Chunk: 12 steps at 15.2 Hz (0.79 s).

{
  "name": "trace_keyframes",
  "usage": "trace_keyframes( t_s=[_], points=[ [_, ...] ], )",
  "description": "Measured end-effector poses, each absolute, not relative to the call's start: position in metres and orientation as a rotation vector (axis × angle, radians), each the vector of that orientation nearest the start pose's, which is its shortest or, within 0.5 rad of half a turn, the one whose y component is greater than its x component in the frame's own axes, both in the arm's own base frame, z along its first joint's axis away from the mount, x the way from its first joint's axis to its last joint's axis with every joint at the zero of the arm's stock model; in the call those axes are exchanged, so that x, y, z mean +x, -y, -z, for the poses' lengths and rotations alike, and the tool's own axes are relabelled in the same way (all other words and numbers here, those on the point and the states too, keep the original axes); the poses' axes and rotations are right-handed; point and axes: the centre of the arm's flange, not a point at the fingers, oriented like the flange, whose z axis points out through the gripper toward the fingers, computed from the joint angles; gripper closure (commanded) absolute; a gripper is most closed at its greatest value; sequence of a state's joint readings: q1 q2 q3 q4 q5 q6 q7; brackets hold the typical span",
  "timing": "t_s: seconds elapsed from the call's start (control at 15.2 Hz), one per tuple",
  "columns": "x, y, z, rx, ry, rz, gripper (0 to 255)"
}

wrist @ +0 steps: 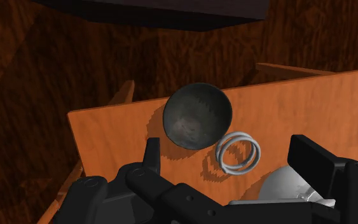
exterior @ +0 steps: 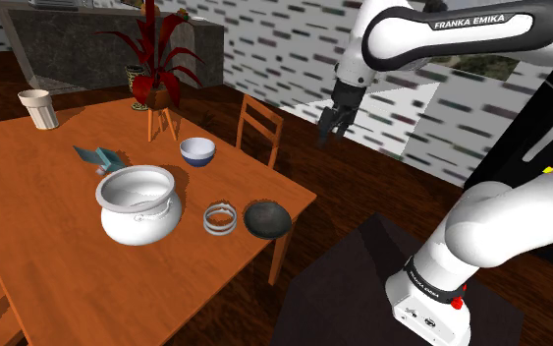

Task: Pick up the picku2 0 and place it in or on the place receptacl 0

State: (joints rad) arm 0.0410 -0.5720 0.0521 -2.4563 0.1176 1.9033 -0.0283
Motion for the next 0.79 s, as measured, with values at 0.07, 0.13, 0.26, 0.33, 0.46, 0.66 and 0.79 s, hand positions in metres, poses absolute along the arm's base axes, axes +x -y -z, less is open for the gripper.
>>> trace_keyframes(
  t_s=[0.07, 0.13, 0.26, 0.33, 0.46, 0.66, 0.79],
  points=[
    [0.384, -0.051, -0.487, -3.055, 0.118, 0.023, 0],
    [0.391, -0.056, -0.478, -3.055, 0.120, 0.022, 0],
    [0.405, -0.068, -0.456, -3.054, 0.125, 0.019, 0],
    [0.413, -0.070, -0.447, -3.054, 0.127, 0.019, 0],
    [0.428, -0.078, -0.423, -3.053, 0.130, 0.017, 0],
    [0.449, -0.091, -0.394, -3.052, 0.137, 0.014, 0],
    [0.462, -0.101, -0.374, -3.052, 0.141, 0.013, 0]
  ],
)
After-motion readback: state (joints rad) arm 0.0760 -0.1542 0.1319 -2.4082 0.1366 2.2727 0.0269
